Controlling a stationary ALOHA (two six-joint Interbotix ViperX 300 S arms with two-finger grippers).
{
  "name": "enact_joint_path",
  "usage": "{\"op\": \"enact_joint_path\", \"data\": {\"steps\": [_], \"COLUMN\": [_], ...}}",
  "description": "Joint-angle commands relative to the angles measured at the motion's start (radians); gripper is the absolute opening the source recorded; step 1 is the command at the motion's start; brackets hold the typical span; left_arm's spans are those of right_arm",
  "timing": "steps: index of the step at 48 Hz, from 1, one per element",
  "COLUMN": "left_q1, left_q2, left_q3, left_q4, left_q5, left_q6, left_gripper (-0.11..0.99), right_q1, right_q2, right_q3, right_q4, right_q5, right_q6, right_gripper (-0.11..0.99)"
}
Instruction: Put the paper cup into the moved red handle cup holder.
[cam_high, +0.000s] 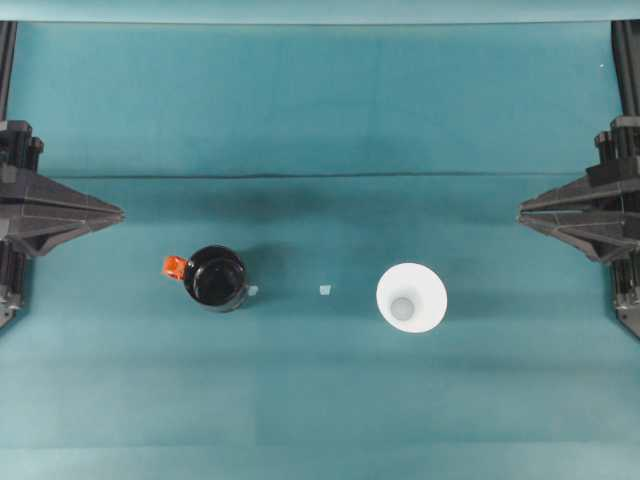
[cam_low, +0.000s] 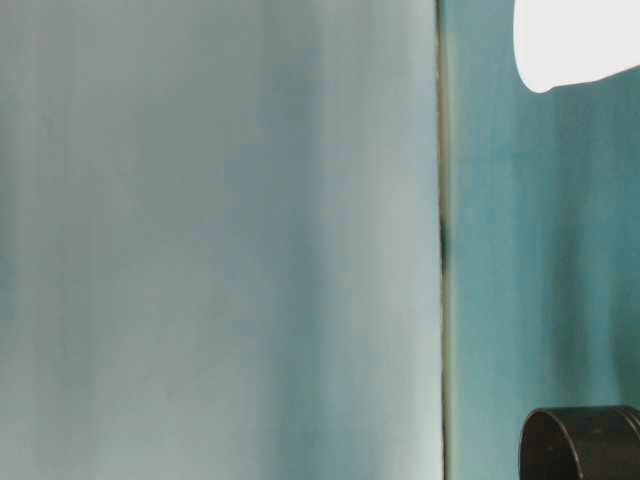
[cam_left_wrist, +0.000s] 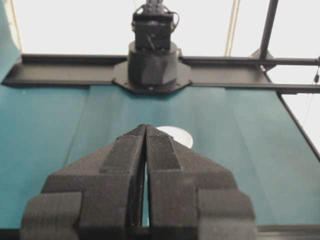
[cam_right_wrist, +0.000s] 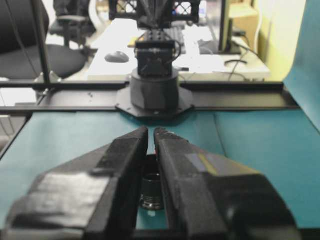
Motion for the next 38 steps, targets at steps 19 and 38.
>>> {"op": "enact_joint_path", "data": {"steps": [19, 38], "left_q1": [0.011, 0.018], "left_q2": [0.011, 0.178], "left_q3": [-0.071, -0.209], "left_q4": [0.011, 0.012], "left_q5": [0.224, 0.712], "left_q6": [-0.011, -0.092], "left_gripper": [0.03, 0.03], "right_q1": [0.009, 0.000], "right_q2": [-0.051, -0.075], "right_q3": [-0.040, -0.044], "right_q4": [0.034, 0.034], "right_q5": [0.175, 0.344], "right_q6": [0.067, 0.094], "right_gripper": [-0.11, -0.11]}}
